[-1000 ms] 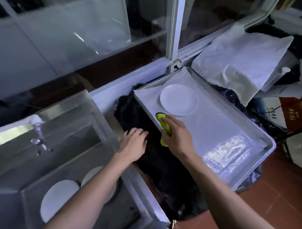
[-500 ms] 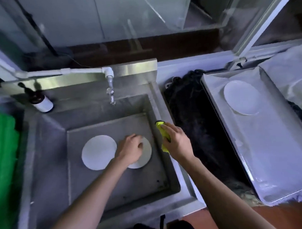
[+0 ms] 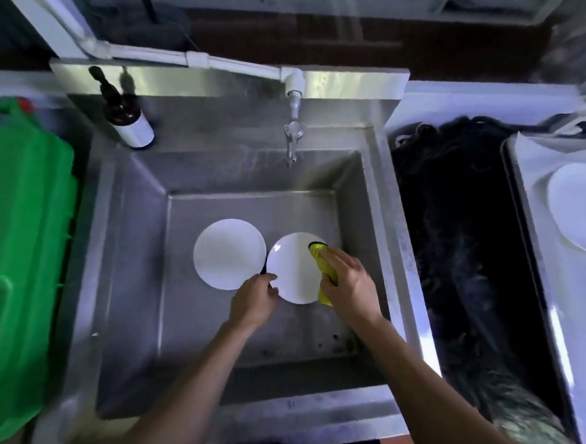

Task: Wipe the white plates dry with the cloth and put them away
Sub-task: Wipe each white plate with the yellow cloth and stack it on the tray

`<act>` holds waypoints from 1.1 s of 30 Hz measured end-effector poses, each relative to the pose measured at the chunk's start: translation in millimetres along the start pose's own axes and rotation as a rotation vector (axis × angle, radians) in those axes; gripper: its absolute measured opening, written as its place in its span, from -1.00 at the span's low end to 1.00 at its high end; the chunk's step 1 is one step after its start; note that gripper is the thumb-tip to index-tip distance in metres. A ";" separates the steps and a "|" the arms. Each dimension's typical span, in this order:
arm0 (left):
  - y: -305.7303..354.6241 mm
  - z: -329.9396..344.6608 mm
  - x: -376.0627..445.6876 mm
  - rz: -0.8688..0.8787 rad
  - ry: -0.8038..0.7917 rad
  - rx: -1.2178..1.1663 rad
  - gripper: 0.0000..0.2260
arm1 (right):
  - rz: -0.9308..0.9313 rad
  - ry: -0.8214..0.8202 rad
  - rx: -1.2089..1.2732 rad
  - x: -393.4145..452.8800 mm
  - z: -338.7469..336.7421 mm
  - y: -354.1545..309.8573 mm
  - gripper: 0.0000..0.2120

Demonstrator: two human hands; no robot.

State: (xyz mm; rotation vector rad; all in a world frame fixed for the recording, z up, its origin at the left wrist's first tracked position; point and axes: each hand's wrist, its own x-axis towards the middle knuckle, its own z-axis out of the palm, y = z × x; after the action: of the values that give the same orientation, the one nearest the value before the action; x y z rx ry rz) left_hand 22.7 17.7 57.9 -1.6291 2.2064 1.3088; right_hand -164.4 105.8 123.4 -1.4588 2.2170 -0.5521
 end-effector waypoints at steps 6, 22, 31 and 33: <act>-21.4 34.0 26.9 -0.100 0.080 -0.062 -0.74 | -0.057 -0.026 0.012 29.2 29.1 24.7 -0.38; -50.8 128.3 90.0 -0.411 0.335 -0.391 -0.76 | -0.128 -0.148 0.011 62.4 93.1 75.8 -0.43; -56.0 145.9 97.8 -0.410 0.464 -0.489 -0.70 | -0.085 -0.169 0.050 66.7 101.7 84.8 -0.44; -56.6 146.9 98.8 -0.407 0.478 -0.524 -0.72 | -0.071 -0.167 0.055 65.3 101.8 87.4 -0.44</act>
State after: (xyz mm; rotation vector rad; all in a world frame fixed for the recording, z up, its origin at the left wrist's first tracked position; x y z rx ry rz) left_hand -29.3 41.8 -118.8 -2.6476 1.6362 1.5753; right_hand -197.5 68.1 -17.1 -1.5032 2.0130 -0.4904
